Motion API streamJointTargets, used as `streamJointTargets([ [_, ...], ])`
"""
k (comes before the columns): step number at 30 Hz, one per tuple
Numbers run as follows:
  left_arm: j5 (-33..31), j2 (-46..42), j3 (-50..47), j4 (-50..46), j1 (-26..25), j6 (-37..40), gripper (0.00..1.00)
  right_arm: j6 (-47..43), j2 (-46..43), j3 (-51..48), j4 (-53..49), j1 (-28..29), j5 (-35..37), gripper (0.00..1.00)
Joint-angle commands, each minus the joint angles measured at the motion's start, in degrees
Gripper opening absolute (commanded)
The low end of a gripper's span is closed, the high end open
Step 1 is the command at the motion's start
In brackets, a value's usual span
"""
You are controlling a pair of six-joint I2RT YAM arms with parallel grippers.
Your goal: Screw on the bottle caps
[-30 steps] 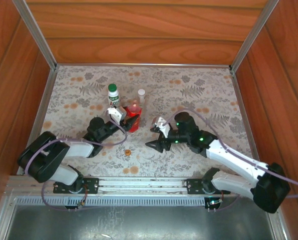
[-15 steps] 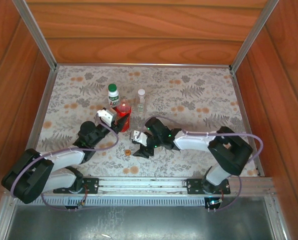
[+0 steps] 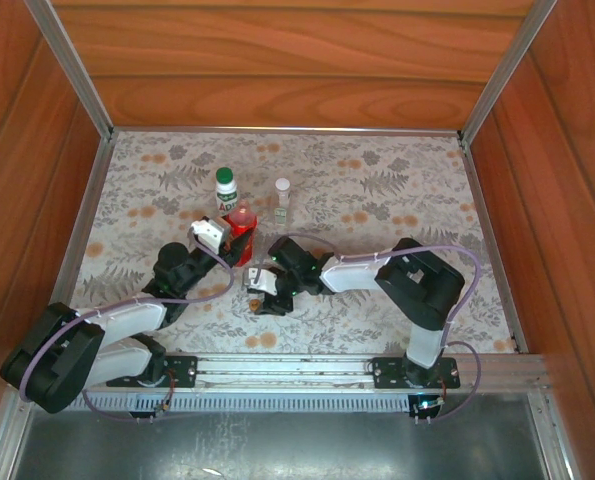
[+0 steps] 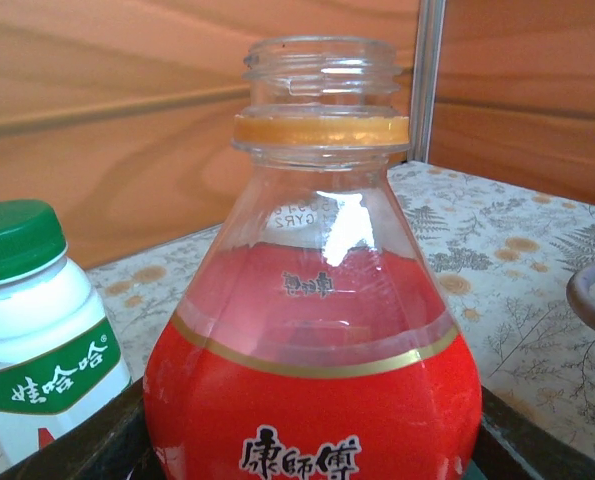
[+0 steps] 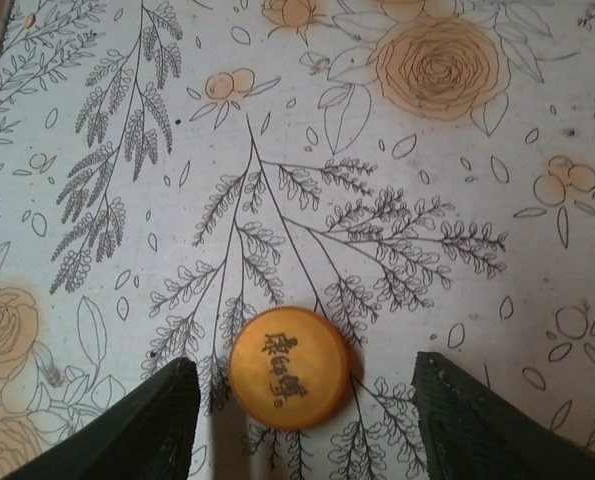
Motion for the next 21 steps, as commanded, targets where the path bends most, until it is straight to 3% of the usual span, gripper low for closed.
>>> streamJointTargets([
  [1,0.1,-0.8,-0.4,-0.1,0.4,0.2,0.60,-2.0,1.4,1.5,-2.4,0.7,0.4,0.51],
  [3,0.1,-0.8,-0.4,-0.1,0.4,0.2,0.60,-2.2,1.7,1.8,-2.8,0.8,0.7,0.42],
  [21,2.0,1.1,0.6,-0.5,0.4,0.4,0.61,-0.7,0.1,0.8,-3.5,1.0,4.7,0.33],
])
